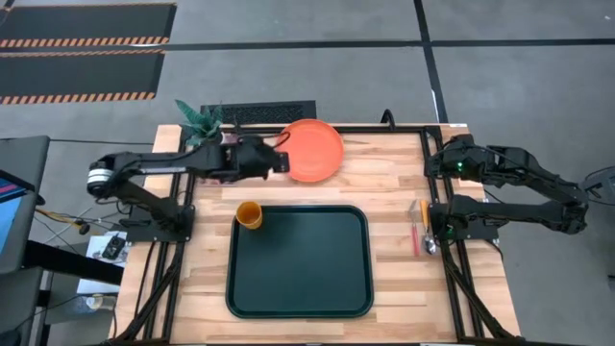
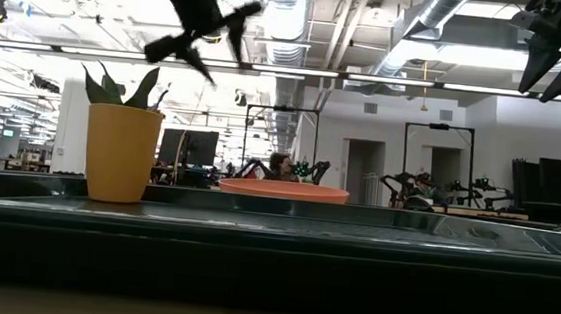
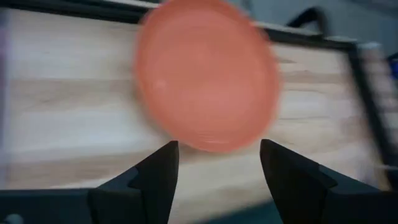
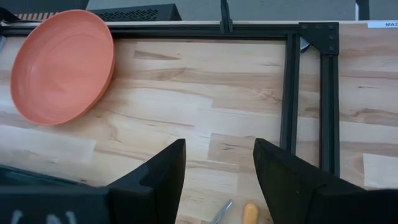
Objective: Pick and place plate/cup/fork/spoon on tray
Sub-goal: Put the orange plate on the black serving tray
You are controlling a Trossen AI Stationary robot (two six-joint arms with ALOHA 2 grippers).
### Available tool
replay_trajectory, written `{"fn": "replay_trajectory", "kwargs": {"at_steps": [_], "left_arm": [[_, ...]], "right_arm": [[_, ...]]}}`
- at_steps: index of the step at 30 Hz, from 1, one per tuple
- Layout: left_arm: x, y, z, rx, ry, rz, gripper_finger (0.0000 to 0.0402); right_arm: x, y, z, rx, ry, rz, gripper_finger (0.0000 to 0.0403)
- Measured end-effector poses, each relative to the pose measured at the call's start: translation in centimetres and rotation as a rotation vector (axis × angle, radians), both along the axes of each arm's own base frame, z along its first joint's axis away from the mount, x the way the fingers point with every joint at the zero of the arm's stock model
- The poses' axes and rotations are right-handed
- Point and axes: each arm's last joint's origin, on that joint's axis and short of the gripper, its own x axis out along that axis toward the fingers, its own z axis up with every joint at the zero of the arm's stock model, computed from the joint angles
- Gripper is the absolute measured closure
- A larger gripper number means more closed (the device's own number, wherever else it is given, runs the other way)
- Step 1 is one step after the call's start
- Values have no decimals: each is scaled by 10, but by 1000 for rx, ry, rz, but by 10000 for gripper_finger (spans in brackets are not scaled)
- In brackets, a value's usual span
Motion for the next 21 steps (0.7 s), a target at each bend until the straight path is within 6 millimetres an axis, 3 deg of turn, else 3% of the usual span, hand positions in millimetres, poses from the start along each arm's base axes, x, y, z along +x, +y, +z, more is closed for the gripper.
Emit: {"fn": "replay_trajectory", "kwargs": {"at_steps": [10, 16, 21], "left_arm": [[49, 42, -54, -46, 197, 5, 189], [53, 57, -85, -138, 242, 86, 189], [51, 71, -90, -122, 240, 129, 189]], "right_arm": [[0, 0, 0, -3, 12, 12, 189], [0, 0, 0, -4, 13, 13, 189], [0, 0, 0, -7, 19, 20, 189]]}}
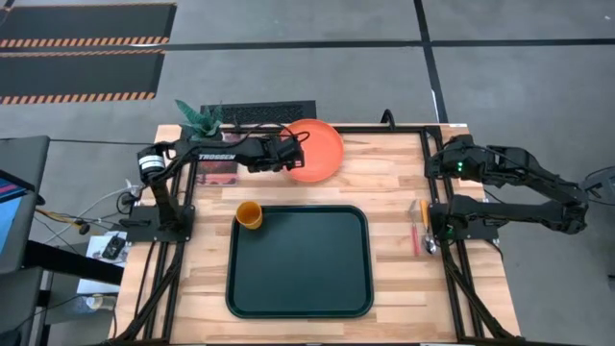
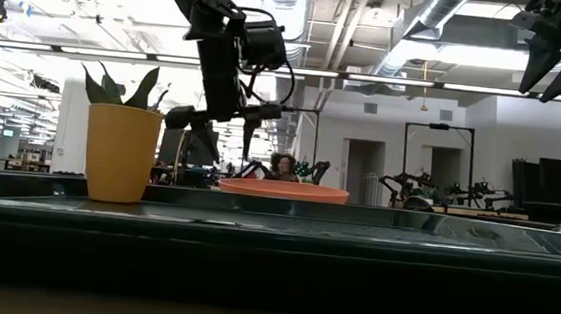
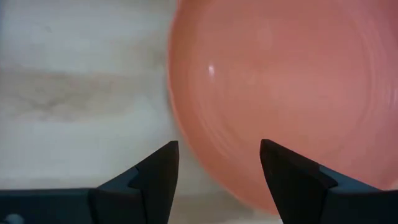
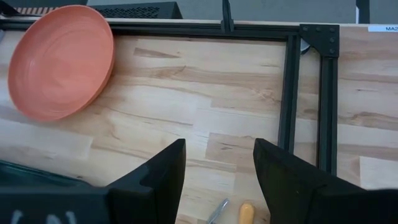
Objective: Pick and place plate/cup/fork/spoon on tray
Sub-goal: Put the orange plate on the black serving tray
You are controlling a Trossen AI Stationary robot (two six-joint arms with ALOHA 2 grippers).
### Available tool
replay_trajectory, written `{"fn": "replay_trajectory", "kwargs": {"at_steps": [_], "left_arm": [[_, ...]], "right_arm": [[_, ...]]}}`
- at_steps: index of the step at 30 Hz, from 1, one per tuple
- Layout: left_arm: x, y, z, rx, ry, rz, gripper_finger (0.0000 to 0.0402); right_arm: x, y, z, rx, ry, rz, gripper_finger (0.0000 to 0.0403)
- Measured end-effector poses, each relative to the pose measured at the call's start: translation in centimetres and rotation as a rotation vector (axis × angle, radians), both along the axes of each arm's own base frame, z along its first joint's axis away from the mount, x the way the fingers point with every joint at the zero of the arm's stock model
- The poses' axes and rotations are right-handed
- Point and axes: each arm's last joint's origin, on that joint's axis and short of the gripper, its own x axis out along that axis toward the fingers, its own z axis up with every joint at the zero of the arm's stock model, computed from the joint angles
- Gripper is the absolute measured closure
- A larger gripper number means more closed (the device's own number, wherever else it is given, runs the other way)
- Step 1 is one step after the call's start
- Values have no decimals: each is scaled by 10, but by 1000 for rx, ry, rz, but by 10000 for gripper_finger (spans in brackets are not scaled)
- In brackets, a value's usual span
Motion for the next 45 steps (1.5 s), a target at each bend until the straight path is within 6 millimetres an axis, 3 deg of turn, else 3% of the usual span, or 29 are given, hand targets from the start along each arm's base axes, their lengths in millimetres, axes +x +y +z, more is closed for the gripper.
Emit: {"fn": "replay_trajectory", "kwargs": {"at_steps": [8, 19, 23, 31, 40, 45], "left_arm": [[-5, 12, -3, 10, 20, 35, 189], [12, 22, -47, -112, -3, 6, 195], [12, 22, -50, -131, -2, 20, 240], [12, 32, -48, -115, -41, 5, 389], [20, 30, -45, -124, -119, -57, 401], [25, 22, -25, -100, -204, -99, 401]], "right_arm": [[0, 0, 0, 1, 5, 2, 189], [0, 0, 0, -4, 14, 13, 189], [0, 0, 0, -4, 14, 13, 189], [0, 0, 0, -4, 14, 13, 189], [0, 0, 0, -4, 15, 13, 189], [0, 0, 0, -6, 18, 17, 189]]}}
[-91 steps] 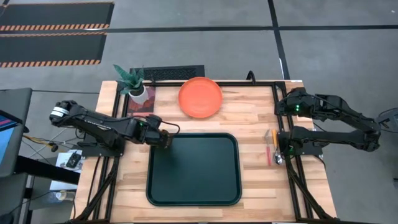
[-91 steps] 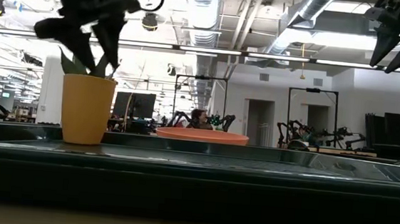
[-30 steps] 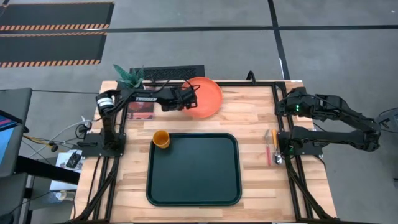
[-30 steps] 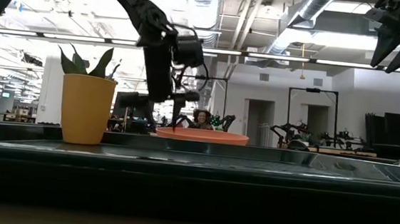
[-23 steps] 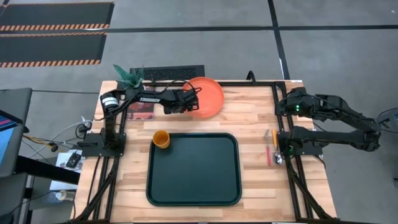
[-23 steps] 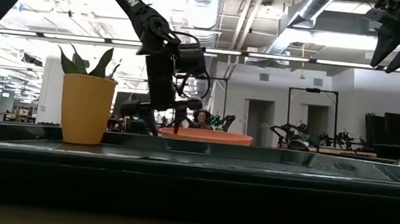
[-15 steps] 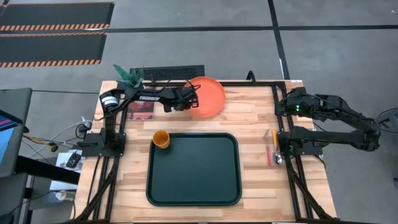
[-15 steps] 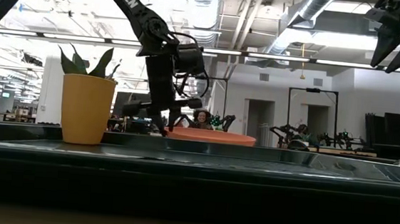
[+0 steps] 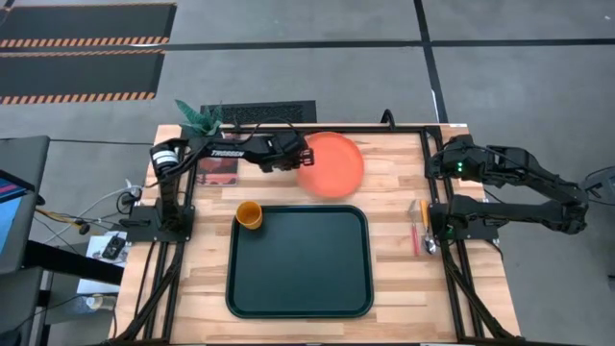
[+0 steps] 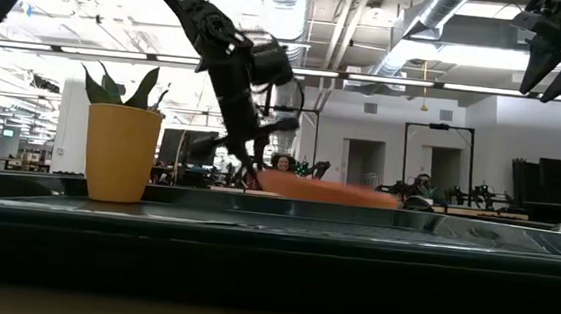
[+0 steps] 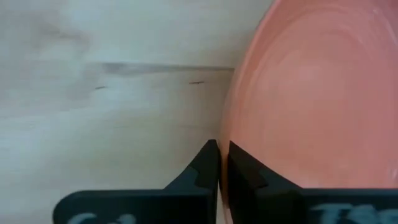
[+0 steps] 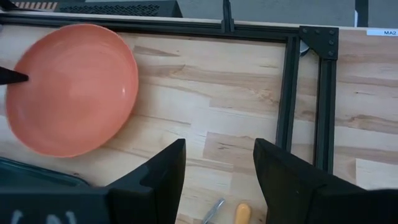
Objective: Pick and place plate/cup/fork/spoon on tray
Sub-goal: Put the orange plate on the black serving tray
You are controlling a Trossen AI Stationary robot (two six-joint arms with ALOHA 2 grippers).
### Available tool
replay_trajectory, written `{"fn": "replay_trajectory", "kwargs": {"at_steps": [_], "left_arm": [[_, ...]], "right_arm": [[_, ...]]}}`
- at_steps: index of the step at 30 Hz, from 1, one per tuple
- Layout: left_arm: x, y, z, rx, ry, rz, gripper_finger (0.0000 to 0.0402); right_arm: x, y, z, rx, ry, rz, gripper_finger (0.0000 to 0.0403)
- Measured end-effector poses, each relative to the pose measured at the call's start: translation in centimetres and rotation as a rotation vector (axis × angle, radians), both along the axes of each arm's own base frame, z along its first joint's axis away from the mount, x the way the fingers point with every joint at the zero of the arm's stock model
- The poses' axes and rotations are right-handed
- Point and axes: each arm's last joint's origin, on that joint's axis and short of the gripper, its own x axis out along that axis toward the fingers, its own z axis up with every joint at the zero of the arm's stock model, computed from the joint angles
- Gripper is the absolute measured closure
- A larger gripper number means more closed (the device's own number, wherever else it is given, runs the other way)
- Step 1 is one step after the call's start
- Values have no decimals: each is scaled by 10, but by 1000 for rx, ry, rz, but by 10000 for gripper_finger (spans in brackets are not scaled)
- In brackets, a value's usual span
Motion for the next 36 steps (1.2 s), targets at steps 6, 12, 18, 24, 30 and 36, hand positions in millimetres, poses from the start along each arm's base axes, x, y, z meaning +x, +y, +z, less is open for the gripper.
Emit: {"fn": "replay_trajectory", "kwargs": {"at_steps": [6, 12, 18, 24, 30, 36], "left_arm": [[0, -19, 49, 71, -165, -109, 401], [-12, -83, 98, 75, -215, -373, 401], [-44, -172, 126, -17, -168, -439, 401], [-83, -247, 139, -123, -196, -322, 401], [-116, -300, 127, -226, -112, -221, 401], [-148, -323, 108, -206, 96, -105, 401]], "right_arm": [[0, 0, 0, -1, 1, 1, 189], [0, 0, 0, -2, 1, 1, 189], [0, 0, 0, -2, 2, 1, 189], [0, 0, 0, -2, 2, 1, 189], [0, 0, 0, -2, 3, 3, 189], [0, 0, 0, -1, 4, 3, 189]]}}
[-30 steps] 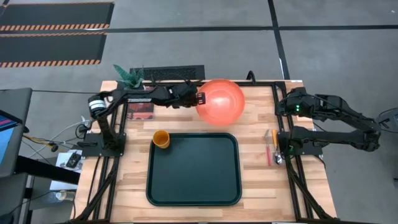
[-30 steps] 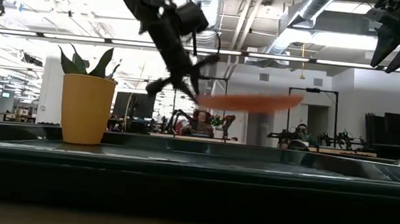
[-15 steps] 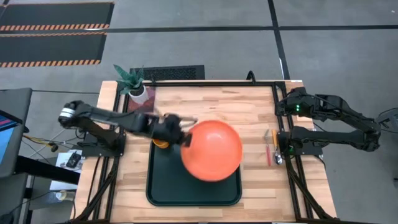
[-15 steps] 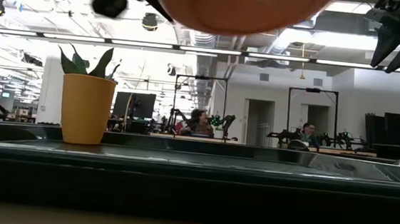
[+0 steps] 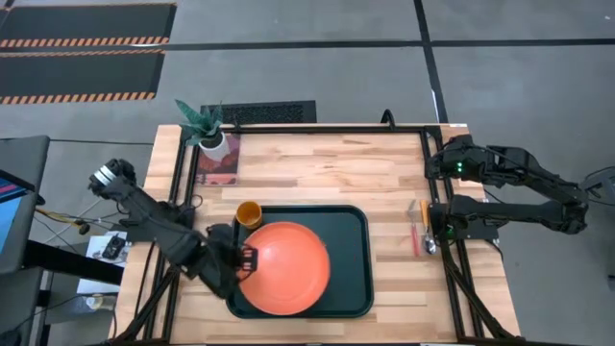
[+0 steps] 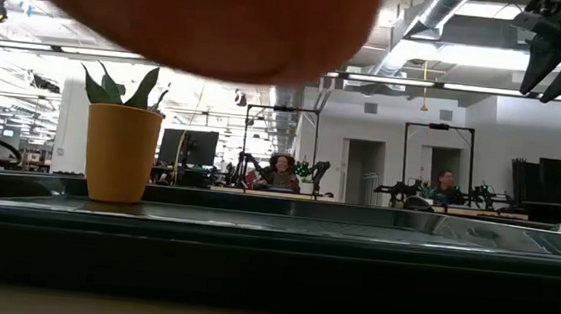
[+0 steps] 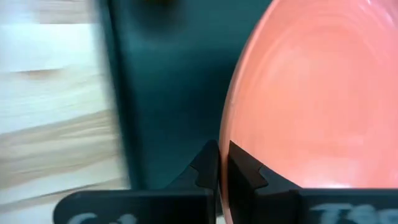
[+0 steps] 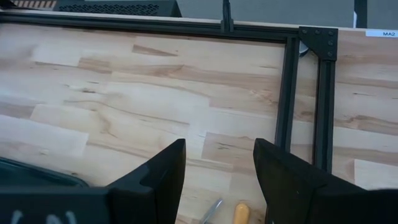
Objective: Pick and place plate/cup/fork/spoon on tray
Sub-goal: Put the orange plate on the black serving tray
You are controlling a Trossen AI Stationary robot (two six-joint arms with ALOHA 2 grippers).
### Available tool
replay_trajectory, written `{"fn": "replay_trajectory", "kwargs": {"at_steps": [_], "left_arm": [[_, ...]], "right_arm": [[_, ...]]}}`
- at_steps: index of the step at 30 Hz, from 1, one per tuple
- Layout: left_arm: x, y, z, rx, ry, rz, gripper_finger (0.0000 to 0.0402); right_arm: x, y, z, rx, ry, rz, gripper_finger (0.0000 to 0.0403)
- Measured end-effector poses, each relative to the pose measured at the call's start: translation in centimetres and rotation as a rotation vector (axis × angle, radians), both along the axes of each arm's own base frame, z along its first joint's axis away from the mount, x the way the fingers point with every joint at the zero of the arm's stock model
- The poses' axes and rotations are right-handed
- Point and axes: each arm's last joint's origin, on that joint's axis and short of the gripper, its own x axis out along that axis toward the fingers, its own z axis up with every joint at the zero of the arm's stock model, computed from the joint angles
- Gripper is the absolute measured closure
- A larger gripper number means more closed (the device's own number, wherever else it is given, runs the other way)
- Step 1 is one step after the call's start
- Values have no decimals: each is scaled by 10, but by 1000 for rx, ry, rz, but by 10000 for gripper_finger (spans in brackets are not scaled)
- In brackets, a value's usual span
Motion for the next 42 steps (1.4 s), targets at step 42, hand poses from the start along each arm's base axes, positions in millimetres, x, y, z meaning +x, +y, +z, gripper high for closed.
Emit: {"fn": "replay_trajectory", "kwargs": {"at_steps": [42], "left_arm": [[-31, 5, -113, -32, 112, 22, 375]], "right_arm": [[0, 0, 0, 1, -3, -2, 189]]}}
